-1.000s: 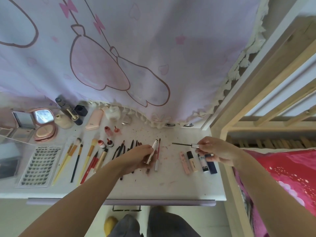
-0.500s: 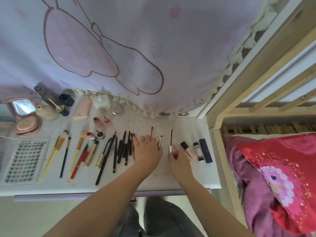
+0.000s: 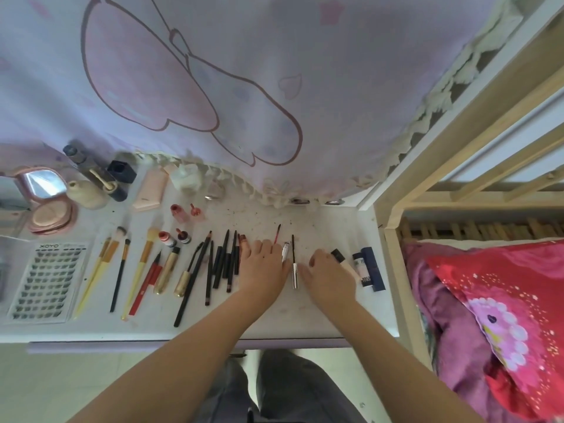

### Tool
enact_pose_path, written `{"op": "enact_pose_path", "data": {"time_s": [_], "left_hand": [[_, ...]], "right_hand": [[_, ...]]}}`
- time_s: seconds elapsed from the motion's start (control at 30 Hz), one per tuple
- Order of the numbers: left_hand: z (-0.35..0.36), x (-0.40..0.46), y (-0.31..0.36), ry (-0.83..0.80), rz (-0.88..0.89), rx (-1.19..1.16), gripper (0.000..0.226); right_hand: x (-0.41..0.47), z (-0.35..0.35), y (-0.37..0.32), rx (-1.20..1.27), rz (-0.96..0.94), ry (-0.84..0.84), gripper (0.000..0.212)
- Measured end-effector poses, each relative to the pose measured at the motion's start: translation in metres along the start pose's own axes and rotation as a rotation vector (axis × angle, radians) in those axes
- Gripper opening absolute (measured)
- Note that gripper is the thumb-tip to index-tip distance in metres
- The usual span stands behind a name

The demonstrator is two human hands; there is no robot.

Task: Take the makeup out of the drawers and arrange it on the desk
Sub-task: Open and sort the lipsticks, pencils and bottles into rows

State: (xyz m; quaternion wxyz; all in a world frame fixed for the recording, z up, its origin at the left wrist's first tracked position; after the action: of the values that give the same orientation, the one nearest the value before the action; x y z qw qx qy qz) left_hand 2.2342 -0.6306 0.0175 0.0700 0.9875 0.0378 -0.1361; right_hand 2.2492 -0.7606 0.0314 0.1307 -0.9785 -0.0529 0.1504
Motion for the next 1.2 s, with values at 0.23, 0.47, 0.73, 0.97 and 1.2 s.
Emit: {"op": "enact_pose_path", "data": {"time_s": [0.23,0.47,0.73,0.97,1.2], "left_hand": [[-0.001,-0.008,0.032,0.030,0.150,-0.058,0.038],[0.005,-0.002,0.048,-0.070,0.100,-0.121,0.044],[-0.035,-0.018,0.031,-0.155,0.064,-0.790,0.021],[-0.055,-0.041,0.014,-0.245,0.172,-0.668,0.025],[-0.053,-0.055,-0.017,-0.254,0.224,-0.640,0.024]], "right_hand": [[0.039,-0.028,0.028,-0.269,-0.090,-0.086,0.029],[0.042,-0.022,0.018,-0.141,-0.115,-0.027,0.027],[0.029,-0.071,0.011,0.649,-0.034,-0.265,0.017],[0.006,-0.083,0.013,0.742,-0.163,-0.473,0.023],[-0.012,-0.092,0.033,1.063,-0.066,-0.418,0.023]]}}
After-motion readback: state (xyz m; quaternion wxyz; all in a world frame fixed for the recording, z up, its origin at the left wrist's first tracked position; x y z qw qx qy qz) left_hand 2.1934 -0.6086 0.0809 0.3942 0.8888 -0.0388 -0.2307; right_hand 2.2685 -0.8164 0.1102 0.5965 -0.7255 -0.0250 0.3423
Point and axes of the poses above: each hand's wrist, its own x-axis towards the middle knuckle, its own z-axis out of the palm, y = z × x, the point moved 1 cm from there along x, towards the middle knuckle
